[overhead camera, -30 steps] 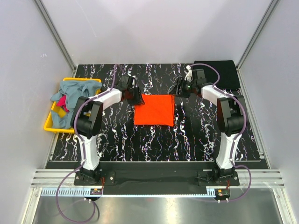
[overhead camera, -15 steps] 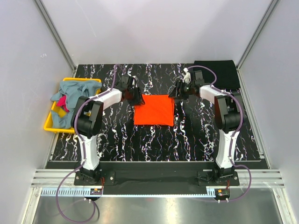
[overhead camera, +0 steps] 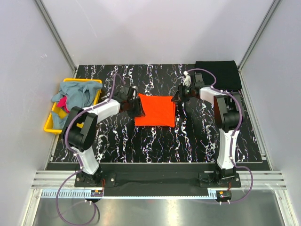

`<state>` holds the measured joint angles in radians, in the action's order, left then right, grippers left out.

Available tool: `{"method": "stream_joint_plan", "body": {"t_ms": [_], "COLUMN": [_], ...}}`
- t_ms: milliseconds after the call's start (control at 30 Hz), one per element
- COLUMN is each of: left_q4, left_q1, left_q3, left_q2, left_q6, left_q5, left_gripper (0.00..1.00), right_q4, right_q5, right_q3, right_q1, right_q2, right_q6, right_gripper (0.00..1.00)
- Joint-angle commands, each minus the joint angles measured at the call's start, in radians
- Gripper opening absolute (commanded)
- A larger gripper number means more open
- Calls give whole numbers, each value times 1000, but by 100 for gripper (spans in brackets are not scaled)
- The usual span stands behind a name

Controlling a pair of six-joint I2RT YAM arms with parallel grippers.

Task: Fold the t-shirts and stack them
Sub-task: Fold the tshirt

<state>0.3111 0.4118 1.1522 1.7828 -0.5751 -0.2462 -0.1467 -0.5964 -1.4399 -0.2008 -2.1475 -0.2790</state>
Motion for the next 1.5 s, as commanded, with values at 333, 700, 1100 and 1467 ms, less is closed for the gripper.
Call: {"method": "stream_joint_plan", "body": {"t_ms": [333, 700, 1100, 1467], "left_q4": [-27, -7, 97, 128], "left_q1": [24, 24, 19, -88], "left_q3": [-126, -129, 42, 387], "left_q2": [58, 44, -65, 134], "left_q6": [-68, -86, -49, 41], "left_q5": [196, 226, 136, -46], "left_gripper": [36, 35, 39, 40], "right_q4": [174, 334, 165, -40], "right_q5": [138, 222, 254, -22], "right_q3": [87, 193, 138, 116], "right_q1": [-6, -5, -5, -57], "right_q2": [77, 147, 225, 325], "right_q6": [-31, -65, -89, -223], "right_gripper": [0, 0, 43, 0]}}
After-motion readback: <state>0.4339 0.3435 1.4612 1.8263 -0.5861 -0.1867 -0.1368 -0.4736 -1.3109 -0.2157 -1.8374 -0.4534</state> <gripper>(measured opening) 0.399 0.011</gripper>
